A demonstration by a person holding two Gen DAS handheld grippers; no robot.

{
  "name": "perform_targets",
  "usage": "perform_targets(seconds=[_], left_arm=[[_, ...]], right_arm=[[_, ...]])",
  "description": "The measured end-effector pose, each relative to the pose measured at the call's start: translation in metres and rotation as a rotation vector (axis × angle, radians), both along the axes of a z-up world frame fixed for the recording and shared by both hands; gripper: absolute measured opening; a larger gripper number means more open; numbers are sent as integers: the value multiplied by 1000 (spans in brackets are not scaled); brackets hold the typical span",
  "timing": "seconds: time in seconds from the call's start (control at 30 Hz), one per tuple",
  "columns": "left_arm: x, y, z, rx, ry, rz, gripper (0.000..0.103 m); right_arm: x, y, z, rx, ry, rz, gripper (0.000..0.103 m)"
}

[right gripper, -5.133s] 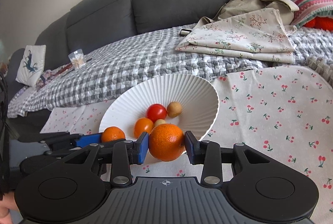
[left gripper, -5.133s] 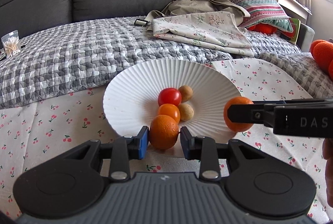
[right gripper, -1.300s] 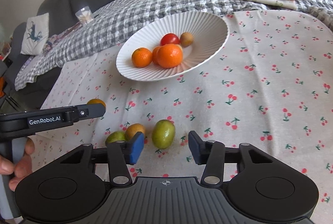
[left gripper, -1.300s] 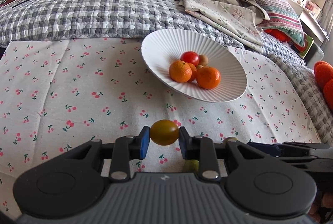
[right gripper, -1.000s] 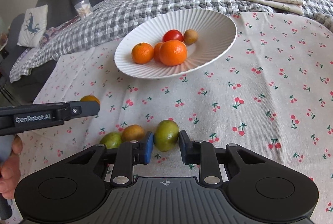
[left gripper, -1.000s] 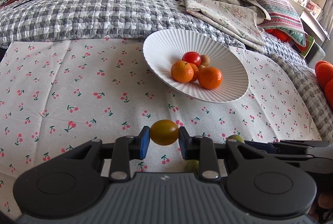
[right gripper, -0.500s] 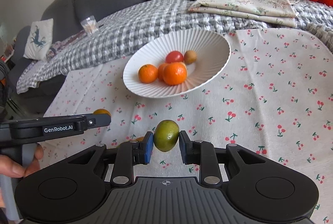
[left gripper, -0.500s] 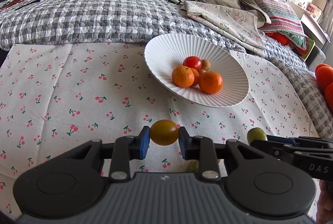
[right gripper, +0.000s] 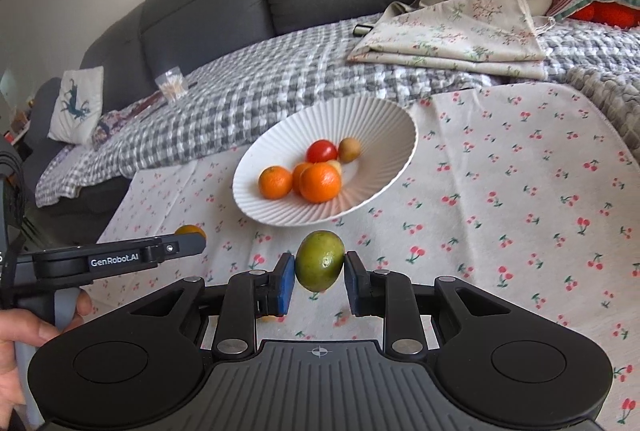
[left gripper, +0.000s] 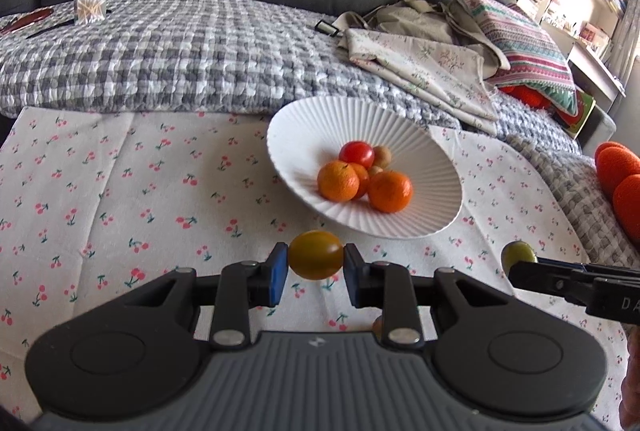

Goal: Organize fruits
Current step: 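Carry both held fruits up and over the white bowl, then lower both fruits into the bowl and open both tools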

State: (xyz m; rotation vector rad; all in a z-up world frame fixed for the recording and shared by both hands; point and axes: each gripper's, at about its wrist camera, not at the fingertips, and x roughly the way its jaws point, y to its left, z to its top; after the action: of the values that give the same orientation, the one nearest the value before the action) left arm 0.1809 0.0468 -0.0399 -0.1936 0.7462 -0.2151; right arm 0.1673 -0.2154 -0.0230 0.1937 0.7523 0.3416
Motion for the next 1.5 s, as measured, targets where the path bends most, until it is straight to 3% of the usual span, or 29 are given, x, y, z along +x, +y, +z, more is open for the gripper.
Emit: perform_targets(seconds=[0.67, 1.13, 1.5], left_arm=[[30, -40, 5, 27, -128, -130, 28], [47, -51, -13, 100, -136, -162, 28], [57, -65, -29, 183, -129, -190, 28]], right_arm=[[32, -16, 5, 4, -74, -55, 25], [62, -5, -6, -4, -92, -34, 25], [81, 16, -25, -79, -90, -9, 25]])
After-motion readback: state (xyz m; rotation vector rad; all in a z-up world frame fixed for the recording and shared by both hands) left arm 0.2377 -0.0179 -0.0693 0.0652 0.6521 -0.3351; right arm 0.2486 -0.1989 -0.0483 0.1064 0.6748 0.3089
